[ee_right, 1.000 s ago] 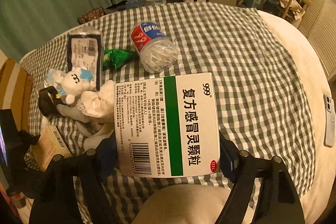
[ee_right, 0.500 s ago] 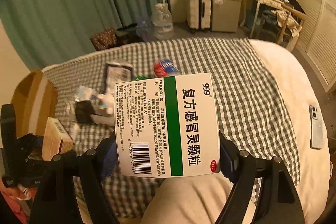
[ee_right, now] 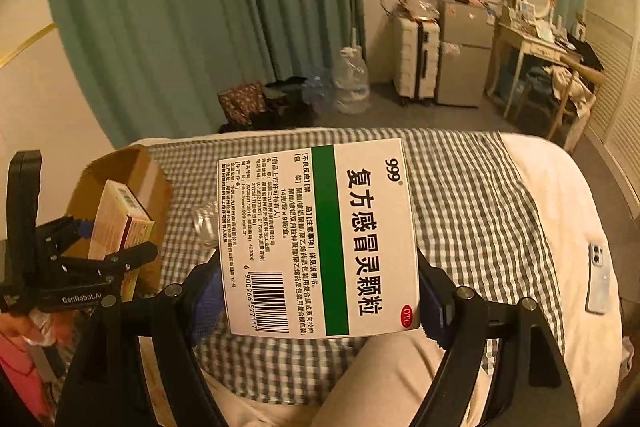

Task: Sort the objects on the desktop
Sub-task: 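Carry the leaflet and medicine box toward the cardboard box with both tools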

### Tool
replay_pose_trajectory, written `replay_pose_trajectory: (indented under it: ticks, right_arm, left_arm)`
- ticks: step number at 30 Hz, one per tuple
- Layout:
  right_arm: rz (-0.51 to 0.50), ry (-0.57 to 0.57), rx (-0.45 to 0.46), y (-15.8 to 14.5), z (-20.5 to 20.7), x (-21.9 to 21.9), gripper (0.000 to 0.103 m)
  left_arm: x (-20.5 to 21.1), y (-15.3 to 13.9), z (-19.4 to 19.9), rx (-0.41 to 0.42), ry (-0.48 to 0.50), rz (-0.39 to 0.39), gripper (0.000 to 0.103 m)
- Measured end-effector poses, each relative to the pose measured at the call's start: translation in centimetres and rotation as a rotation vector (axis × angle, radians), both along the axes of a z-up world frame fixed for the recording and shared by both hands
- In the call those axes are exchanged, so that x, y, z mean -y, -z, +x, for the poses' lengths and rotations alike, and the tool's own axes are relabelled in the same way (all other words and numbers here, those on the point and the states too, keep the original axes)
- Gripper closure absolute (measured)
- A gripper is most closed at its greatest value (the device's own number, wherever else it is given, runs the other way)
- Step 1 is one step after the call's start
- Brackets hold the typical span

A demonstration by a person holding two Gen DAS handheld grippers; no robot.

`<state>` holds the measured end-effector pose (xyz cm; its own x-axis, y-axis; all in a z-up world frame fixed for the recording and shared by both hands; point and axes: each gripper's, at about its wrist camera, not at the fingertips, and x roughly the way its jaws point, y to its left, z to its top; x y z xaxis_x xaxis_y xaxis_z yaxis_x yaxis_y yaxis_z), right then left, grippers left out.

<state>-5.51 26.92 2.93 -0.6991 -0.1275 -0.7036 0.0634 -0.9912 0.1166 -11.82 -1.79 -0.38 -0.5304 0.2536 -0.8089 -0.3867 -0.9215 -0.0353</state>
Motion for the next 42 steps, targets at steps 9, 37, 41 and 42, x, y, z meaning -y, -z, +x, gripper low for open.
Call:
replay_pose_trajectory:
  ticks: [9, 37, 41, 42]
  right_arm:
    - [-0.076, -0.117, -0.042, -3.7, 0.1, 3.8, 0.024]
    - [-0.141, -0.532, 0.007, -6.3, -3.1, 24.2, 0.023]
    - [-0.128, -0.563, 0.048, -4.6, -5.1, 26.9, 0.023]
    - [-0.125, -0.568, 0.056, -4.3, -5.4, 27.3, 0.023]
  left_arm:
    - [5.0, -5.2, -0.1, -0.059, -0.081, -0.025, 0.021]
    - [25.5, -5.8, -0.9, -0.027, -0.398, 0.04, 0.021]
    - [27.5, -4.5, -2.1, -0.005, -0.413, 0.053, 0.021]
    - [27.9, -4.1, -2.5, 0.003, -0.417, 0.054, 0.021]
